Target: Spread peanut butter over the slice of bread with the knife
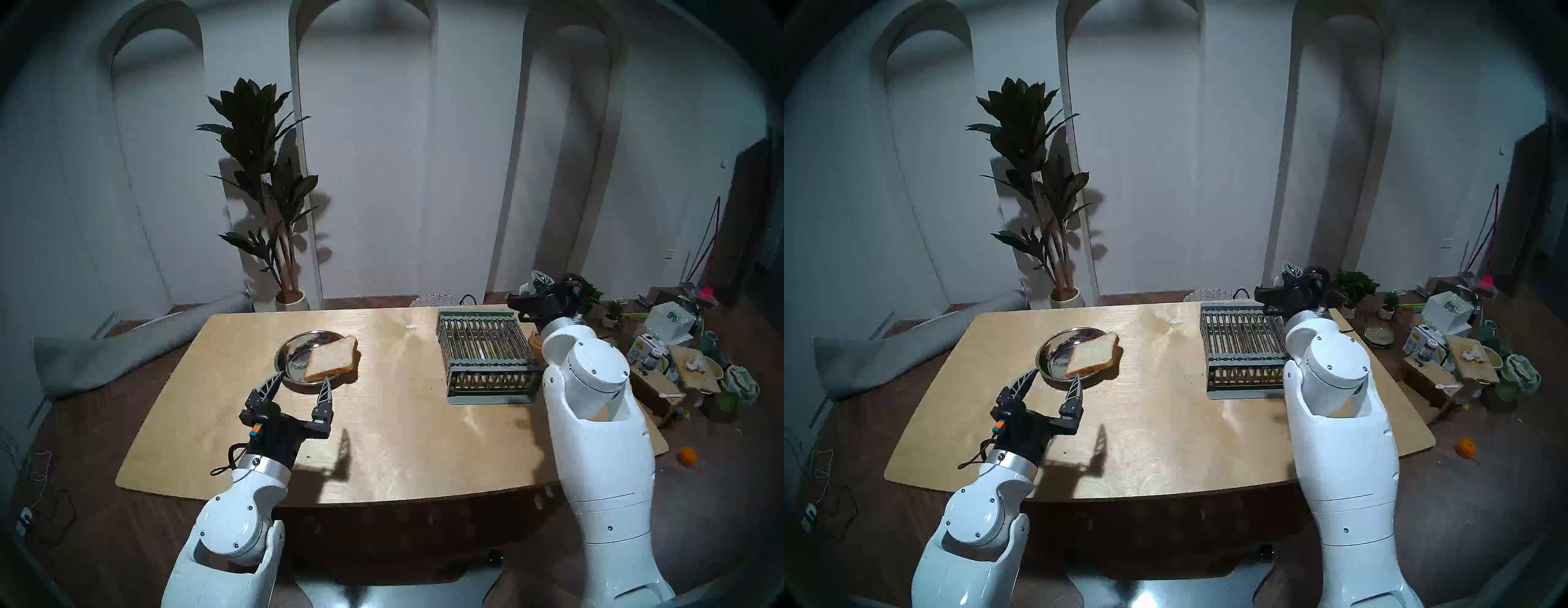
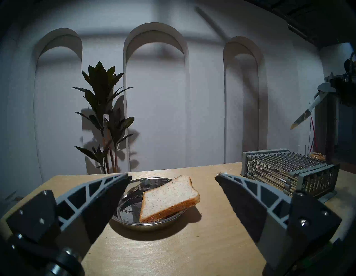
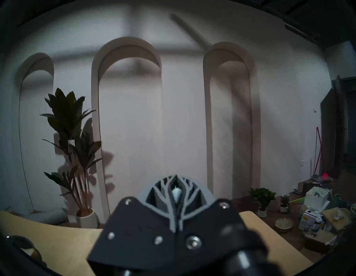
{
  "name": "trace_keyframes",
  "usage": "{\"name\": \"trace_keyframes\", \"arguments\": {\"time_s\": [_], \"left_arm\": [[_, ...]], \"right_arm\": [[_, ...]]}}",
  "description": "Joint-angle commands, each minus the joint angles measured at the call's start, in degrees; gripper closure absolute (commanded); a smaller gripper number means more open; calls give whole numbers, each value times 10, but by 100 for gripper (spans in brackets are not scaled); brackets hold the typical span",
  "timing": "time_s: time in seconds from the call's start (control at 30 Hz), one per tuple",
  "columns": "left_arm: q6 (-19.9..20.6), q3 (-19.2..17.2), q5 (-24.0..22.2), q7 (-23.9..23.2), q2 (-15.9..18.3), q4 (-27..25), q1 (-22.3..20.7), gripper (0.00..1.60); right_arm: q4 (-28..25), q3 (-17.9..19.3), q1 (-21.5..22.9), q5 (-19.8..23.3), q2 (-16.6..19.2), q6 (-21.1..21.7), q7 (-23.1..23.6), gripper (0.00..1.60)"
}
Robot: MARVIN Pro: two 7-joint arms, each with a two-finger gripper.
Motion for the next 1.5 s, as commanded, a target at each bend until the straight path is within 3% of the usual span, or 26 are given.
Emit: {"name": "trace_keyframes", "arguments": {"time_s": [0.0,0.33,0.67,1.47], "left_arm": [[2,3,-9,-12,4,-1,-25,0],[3,3,-23,-19,7,8,-51,0],[-1,7,-34,-26,10,23,-67,0],[5,12,-27,-15,10,25,-65,0]], "right_arm": [[-27,16,22,-5,58,63,43,160],[-29,25,51,-26,120,169,114,160],[-33,19,46,-56,186,159,184,160],[26,25,32,-72,162,145,185,160]]}}
